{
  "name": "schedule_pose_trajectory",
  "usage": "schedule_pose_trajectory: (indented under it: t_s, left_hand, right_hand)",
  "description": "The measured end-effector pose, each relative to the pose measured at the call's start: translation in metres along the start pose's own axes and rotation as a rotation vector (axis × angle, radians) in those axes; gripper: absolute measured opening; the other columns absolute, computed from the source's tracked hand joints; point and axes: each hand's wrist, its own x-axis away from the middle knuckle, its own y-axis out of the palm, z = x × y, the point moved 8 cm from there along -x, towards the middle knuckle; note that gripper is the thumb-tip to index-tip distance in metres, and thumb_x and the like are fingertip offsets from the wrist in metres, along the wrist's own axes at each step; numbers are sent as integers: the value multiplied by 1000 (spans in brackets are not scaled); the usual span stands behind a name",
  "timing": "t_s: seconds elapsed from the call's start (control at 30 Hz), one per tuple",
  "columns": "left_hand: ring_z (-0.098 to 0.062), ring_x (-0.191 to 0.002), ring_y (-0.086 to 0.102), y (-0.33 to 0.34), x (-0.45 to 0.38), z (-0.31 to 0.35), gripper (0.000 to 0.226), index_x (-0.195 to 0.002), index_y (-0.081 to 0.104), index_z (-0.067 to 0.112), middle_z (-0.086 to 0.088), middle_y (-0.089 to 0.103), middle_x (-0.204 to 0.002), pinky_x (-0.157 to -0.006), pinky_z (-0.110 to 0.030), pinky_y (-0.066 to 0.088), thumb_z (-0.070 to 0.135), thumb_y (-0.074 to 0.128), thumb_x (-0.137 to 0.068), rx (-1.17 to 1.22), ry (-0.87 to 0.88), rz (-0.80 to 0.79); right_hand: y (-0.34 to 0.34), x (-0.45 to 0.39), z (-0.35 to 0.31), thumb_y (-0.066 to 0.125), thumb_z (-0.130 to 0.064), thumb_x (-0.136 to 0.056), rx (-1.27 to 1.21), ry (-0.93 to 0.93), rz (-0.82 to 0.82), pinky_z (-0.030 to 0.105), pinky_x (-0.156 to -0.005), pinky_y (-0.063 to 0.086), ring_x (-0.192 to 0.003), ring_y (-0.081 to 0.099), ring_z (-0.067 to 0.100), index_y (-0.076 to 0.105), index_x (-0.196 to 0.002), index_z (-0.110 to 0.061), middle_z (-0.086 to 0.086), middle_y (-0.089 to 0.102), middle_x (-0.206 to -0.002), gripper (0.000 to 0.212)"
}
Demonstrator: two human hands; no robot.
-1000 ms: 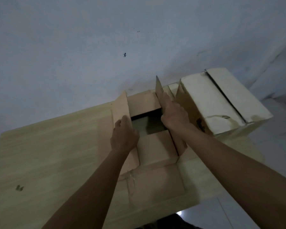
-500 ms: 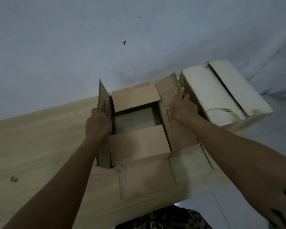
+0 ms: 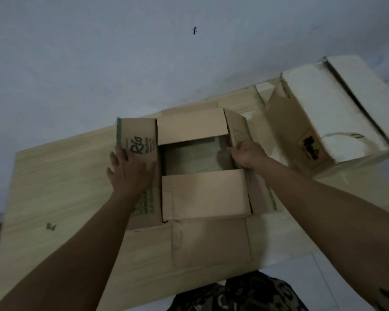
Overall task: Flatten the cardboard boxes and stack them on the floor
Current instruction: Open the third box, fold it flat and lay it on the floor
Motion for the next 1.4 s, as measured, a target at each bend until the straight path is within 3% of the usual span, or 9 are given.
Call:
schedule_pose_trajectory:
  t_s: [0.13,0.37,0.53,0.67,0.87,1.03,1.13,1.27,1.4]
  left_hand:
    - [-38,-142,26,43,-18,7,111,-151,21,0,-22,24,-155,-114,-50,29,78,52,-78,302,-125,-192]
    - [-34,-106,60,62,-15,6,43,-120,61,6,-17,65,-118,-92,-41,50,37,58,-91,466,-38,-246]
    - [-38,-113,56,23,-17,13,71,-133,47,10,-18,55,-128,-90,-45,48,55,65,-81,221,11,6]
    - [-37,-130,40,-1,-21,36,77,-137,38,16,-16,39,-143,-102,-51,38,50,71,-76,82,350,209]
    - [-32,-142,31,-2,-30,76,78,-149,36,15,-16,33,-155,-114,-50,27,37,71,-83,12,710,155]
    - [-30,-131,48,-13,-40,93,61,-142,49,15,-13,49,-146,-104,-44,41,41,66,-89,28,838,107]
    - [-28,-117,59,-28,-43,99,47,-130,61,18,-6,60,-134,-90,-39,48,46,60,-92,33,912,144]
    - [-29,-84,68,-70,-41,109,26,-109,71,20,-5,73,-98,-63,-32,45,36,54,-97,131,964,378]
    - [-33,-76,64,-96,-56,121,16,-104,64,12,-12,70,-91,-62,-37,44,19,55,-94,140,903,518]
  right_hand:
    - [4,1,-7,49,-39,-101,-55,-33,13,28,-82,42,-117,58,34,57,-129,-4,18,59,-132,46]
    - [23,-3,0,52,-29,-99,-336,-150,55,32,-111,35,-133,44,29,35,-151,-13,11,44,-148,57]
    - [-8,23,-15,63,-35,-92,40,-269,431,43,-111,34,-132,42,36,49,-135,-5,19,46,-143,55]
    - [-7,68,-49,57,-36,-93,215,-491,607,44,-104,39,-121,53,30,61,-124,-13,11,61,-127,39]
    - [33,95,-79,30,-53,-103,404,-316,124,38,-78,44,-84,57,25,68,-111,-18,11,67,-103,53]
    - [26,125,-88,26,-54,-104,428,-218,63,37,-75,39,-82,50,24,66,-104,-14,9,57,-96,57]
    - [10,150,-93,29,-56,-103,458,-195,4,38,-78,44,-85,52,25,62,-101,-15,9,54,-97,52]
    - [17,169,-77,36,-62,-99,494,-109,-234,41,-93,48,-114,56,27,56,-135,-13,8,57,-132,64]
    - [43,183,-59,40,-66,-94,468,-65,-454,44,-106,42,-128,49,27,54,-141,-17,5,50,-145,69]
